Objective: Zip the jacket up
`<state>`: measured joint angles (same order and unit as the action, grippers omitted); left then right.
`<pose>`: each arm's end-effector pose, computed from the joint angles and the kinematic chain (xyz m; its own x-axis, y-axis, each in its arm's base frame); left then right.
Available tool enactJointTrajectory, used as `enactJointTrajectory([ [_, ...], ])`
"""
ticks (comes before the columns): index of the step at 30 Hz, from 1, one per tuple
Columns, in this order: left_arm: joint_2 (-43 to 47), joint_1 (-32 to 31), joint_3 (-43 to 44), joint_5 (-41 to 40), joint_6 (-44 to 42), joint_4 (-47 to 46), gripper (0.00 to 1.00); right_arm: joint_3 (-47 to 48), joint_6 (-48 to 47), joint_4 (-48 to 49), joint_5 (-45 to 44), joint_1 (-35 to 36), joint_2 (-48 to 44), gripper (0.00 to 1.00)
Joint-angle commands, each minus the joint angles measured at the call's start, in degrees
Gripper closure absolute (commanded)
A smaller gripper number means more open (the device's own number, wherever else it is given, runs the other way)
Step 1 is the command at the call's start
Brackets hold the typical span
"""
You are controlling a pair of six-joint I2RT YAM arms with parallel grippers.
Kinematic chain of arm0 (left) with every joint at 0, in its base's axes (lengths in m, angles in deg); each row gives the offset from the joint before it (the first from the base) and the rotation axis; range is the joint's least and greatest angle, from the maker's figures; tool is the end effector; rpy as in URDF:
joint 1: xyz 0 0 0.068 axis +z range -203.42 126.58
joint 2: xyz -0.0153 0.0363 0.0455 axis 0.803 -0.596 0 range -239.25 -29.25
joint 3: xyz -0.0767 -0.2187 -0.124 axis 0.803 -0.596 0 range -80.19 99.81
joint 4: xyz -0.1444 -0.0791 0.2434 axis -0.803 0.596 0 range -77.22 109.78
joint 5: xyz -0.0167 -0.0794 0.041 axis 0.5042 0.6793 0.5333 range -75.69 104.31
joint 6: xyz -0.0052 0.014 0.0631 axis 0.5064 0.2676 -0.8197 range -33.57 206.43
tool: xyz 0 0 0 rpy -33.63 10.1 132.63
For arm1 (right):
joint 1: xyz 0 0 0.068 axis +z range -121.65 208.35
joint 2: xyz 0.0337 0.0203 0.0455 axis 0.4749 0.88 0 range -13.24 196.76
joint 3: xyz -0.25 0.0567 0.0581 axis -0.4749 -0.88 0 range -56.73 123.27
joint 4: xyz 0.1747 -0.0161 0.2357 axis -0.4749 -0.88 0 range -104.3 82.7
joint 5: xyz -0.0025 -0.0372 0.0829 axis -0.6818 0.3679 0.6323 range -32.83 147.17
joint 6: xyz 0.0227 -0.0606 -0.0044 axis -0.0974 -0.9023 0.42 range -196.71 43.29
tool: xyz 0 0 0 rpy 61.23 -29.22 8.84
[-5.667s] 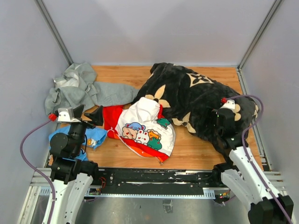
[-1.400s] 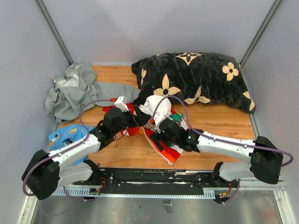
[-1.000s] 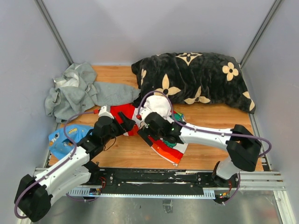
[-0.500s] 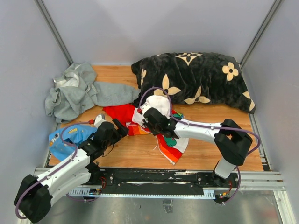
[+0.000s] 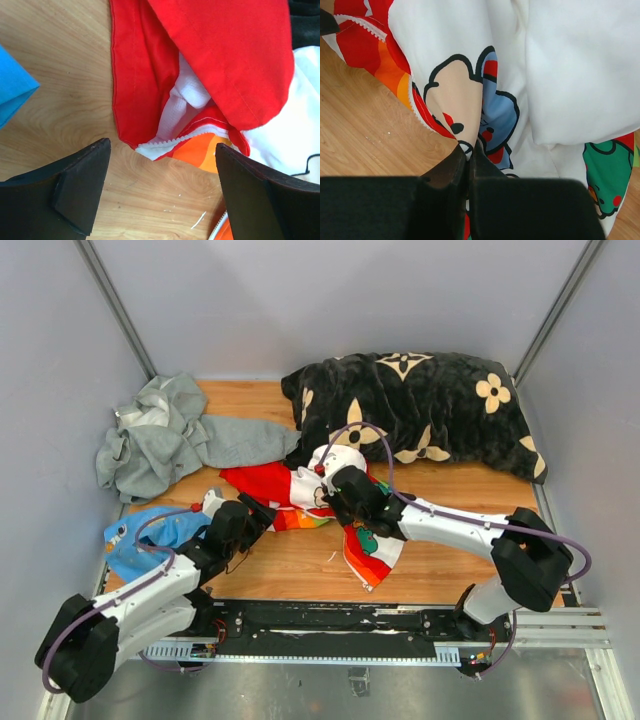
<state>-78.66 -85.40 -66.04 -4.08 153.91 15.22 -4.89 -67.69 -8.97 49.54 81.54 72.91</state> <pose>0.1902 -0.0998 0.1193 -0.4673 -0.7417 -0.4812 -0.3677 0.6580 -0.6571 0.2259 0.2904 0.1856 -0.4620 -0.3581 -0.8114 -0.6650 0.7452 0.0498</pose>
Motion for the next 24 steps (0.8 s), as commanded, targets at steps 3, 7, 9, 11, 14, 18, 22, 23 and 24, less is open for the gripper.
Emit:
enactJointTrajectory([
  [3,-7.6,0.4,-0.9,-1.3,4.5,-9.3,0.14,-1.9,1.2,2.3,1.8,-0.9,-2.1,0.99],
  [7,-11.7,0.5,-0.7,-2.2,3.8,-13.0,0.22,-2.5,1.3,2.5,2.1,-0.9,-3.2,0.99],
  [9,-12.9,0.7,-0.1,-2.8,2.7,-13.9,0.35,-2.7,1.3,2.4,2.1,-1.0,-4.1,0.99],
  [11,-13.0,0.8,1.0,-3.7,0.5,-13.5,0.48,-2.7,1.3,2.0,2.0,-1.1,-5.2,0.99],
  [14,-10.9,0.9,3.0,-5.9,-3.2,-11.0,0.68,-2.8,1.1,1.5,1.7,-1.3,-7.1,0.99],
  [18,-5.7,0.9,7.5,-8.3,-10.0,-6.1,0.95,-2.3,0.7,-0.2,0.9,-1.5,-9.9,0.99],
  [22,-0.3,0.9,14.9,-10.3,-18.2,1.2,1.00,-1.6,0.0,-2.7,-1.1,-1.6,-13.8,0.99],
  [23,0.6,0.9,17.2,-10.4,-20.2,2.6,0.99,-1.2,-0.3,-3.4,-1.5,-1.6,-15.5,0.99],
  [24,1.3,0.9,19.2,-10.3,-22.2,4.2,1.00,-0.8,-0.7,-4.1,-2.0,-1.6,-16.6,0.98],
])
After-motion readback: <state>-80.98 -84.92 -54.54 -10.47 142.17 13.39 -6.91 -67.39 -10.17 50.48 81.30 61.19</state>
